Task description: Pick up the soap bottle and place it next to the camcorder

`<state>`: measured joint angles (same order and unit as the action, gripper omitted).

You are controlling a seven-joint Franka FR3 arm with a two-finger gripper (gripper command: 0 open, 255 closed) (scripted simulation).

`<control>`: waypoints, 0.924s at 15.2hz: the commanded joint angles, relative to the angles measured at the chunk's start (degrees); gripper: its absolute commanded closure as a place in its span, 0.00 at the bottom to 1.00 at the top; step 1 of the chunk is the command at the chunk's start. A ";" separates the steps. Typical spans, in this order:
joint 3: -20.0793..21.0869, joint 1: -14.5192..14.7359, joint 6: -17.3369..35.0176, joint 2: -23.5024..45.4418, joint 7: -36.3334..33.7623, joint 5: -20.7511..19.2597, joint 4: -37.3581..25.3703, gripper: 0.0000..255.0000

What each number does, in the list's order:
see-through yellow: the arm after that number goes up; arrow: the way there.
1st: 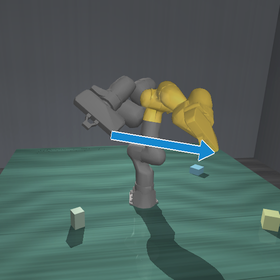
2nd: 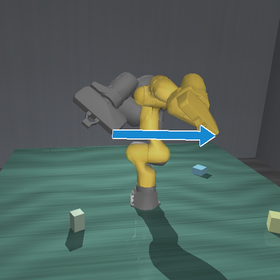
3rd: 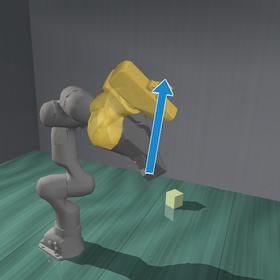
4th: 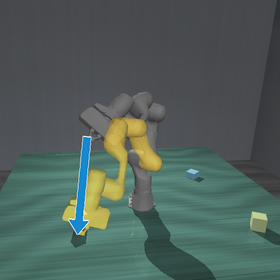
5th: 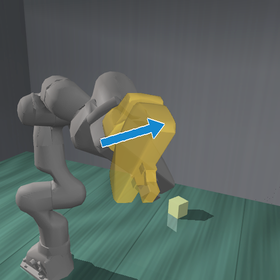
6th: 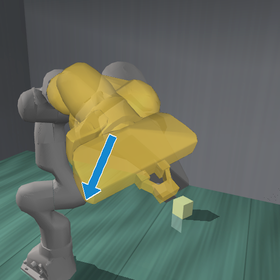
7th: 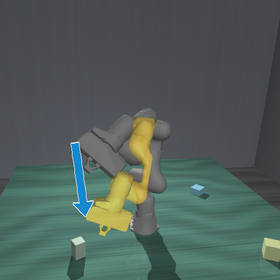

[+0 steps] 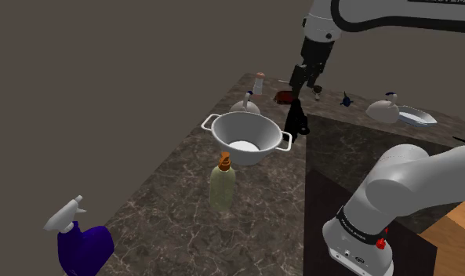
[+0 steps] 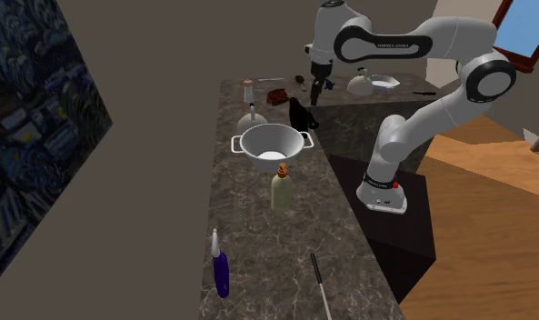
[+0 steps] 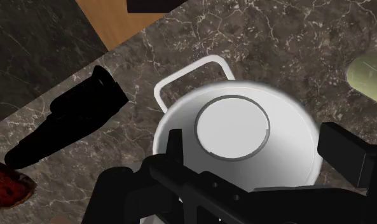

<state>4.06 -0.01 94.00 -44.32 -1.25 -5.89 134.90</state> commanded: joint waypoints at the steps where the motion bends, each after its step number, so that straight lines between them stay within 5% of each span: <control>1: 0.00 0.00 0.00 0.00 0.00 0.00 0.00 0.00; 14: 13.27 5.30 13.19 9.09 -15.08 9.19 3.90 0.00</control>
<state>16.30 5.02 105.83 -36.54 -15.20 2.77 138.87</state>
